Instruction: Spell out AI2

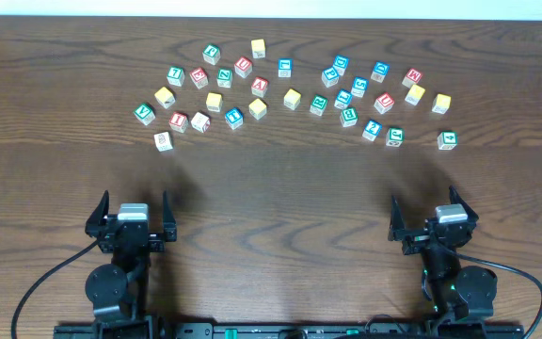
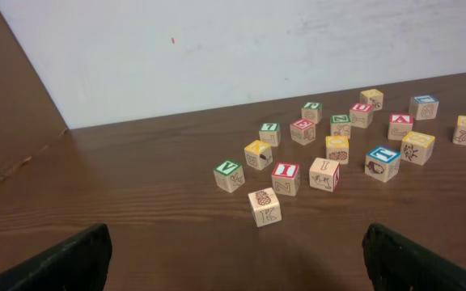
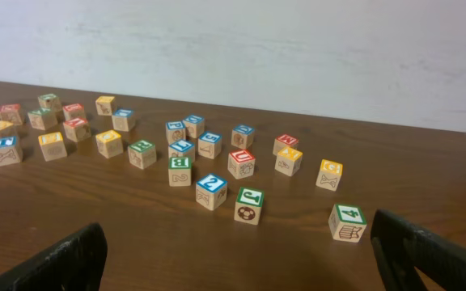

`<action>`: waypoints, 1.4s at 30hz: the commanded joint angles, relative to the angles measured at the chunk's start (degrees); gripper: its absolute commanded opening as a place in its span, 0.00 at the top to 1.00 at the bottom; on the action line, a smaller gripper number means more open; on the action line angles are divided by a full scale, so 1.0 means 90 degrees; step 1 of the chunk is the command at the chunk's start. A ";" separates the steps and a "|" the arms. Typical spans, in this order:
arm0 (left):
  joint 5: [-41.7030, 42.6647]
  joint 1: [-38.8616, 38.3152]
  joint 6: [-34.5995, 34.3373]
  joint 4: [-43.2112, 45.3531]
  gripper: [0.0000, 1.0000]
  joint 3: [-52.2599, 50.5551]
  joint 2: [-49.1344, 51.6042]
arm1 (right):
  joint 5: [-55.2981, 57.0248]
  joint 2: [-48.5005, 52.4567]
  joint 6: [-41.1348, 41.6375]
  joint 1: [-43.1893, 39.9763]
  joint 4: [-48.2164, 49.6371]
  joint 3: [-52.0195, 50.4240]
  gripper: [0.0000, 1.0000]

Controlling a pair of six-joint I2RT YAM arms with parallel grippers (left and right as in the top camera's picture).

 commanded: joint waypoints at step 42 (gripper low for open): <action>0.0172 0.0039 0.0080 -0.0131 0.02 -0.0138 -0.0039 | -0.0034 -0.0010 -0.0061 0.0044 -0.0012 -0.0017 0.01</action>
